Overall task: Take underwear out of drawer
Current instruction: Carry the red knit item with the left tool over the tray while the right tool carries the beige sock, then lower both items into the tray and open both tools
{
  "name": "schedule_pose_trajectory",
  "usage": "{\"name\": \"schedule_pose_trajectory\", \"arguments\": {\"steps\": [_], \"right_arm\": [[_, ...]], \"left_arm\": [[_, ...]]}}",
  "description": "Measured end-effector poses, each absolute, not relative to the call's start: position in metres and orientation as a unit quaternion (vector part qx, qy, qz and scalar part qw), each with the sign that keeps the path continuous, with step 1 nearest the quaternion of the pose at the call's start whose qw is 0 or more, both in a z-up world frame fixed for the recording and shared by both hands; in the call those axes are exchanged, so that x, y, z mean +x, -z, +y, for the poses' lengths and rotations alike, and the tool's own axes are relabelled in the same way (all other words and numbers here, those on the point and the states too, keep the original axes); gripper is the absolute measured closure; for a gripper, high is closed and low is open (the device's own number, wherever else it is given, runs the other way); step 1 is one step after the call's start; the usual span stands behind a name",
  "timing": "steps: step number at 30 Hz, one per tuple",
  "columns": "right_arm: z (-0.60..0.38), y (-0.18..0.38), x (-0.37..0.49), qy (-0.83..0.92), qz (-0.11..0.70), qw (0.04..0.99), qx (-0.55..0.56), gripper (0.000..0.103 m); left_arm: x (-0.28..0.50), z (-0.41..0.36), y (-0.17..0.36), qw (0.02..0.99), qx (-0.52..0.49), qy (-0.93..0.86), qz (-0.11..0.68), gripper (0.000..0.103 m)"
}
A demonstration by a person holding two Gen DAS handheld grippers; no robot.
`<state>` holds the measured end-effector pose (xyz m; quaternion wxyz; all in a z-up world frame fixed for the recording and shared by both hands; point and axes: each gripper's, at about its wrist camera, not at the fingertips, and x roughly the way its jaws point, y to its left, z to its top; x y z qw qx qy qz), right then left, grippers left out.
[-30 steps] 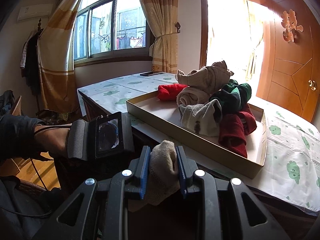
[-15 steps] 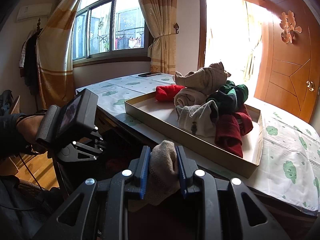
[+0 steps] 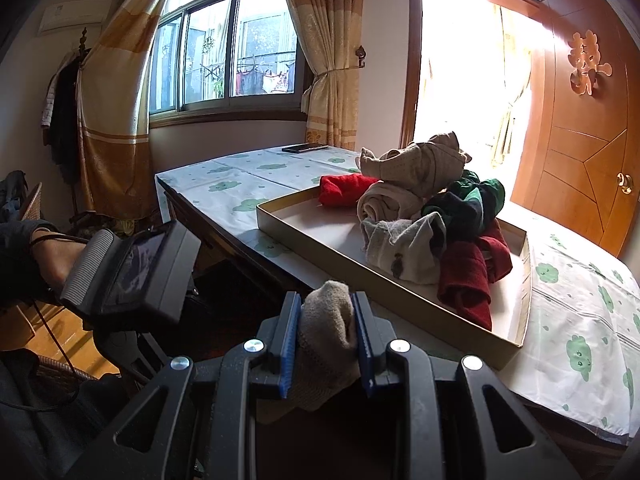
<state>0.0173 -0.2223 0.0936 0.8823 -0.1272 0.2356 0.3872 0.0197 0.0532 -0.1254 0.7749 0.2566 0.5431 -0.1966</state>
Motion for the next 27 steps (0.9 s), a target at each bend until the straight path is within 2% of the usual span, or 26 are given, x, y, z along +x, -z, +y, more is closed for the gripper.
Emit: {"name": "schedule_pose_trajectory", "arguments": {"steps": [6,7,8,9,10,11,12,14,17,23,27], "right_arm": [[-0.223,-0.091,0.020,-0.387,0.238,0.882,-0.124,0.074],[-0.223,-0.091,0.019,-0.387,0.238,0.882,-0.124,0.074],[-0.223,-0.092,0.019,-0.387,0.238,0.882,-0.125,0.074],[-0.223,-0.092,0.019,-0.387,0.237,0.882,-0.125,0.074],[-0.224,-0.092,0.019,-0.387,0.237,0.882,-0.125,0.074],[-0.224,-0.093,0.019,-0.386,0.237,0.883,-0.124,0.074],[-0.224,-0.094,0.020,-0.385,0.236,0.883,-0.124,0.074],[-0.225,-0.096,0.021,-0.383,0.234,0.885,-0.124,0.074],[-0.222,-0.103,0.023,-0.381,0.230,0.886,-0.130,0.074],[-0.209,-0.132,0.037,-0.380,0.210,0.889,-0.147,0.074],[-0.195,-0.147,0.058,-0.376,0.204,0.891,-0.153,0.074]], "left_arm": [[0.049,0.048,0.158,0.742,0.237,0.196,0.595,0.033],[0.051,0.048,0.160,0.737,0.229,0.200,0.603,0.038],[0.054,0.058,0.160,0.737,0.223,0.205,0.604,0.056],[0.054,0.058,0.159,0.737,0.224,0.207,0.603,0.064],[0.049,0.062,0.157,0.739,0.226,0.208,0.600,0.068],[0.047,0.062,0.155,0.742,0.225,0.210,0.595,0.079],[0.048,0.061,0.151,0.748,0.221,0.209,0.589,0.083],[0.048,0.048,0.133,0.766,0.216,0.207,0.569,0.084],[0.019,0.069,0.096,0.800,0.209,0.199,0.526,0.084],[0.011,0.087,-0.010,0.878,0.169,0.168,0.415,0.084],[0.022,0.100,-0.057,0.916,0.126,0.139,0.354,0.084]]}}
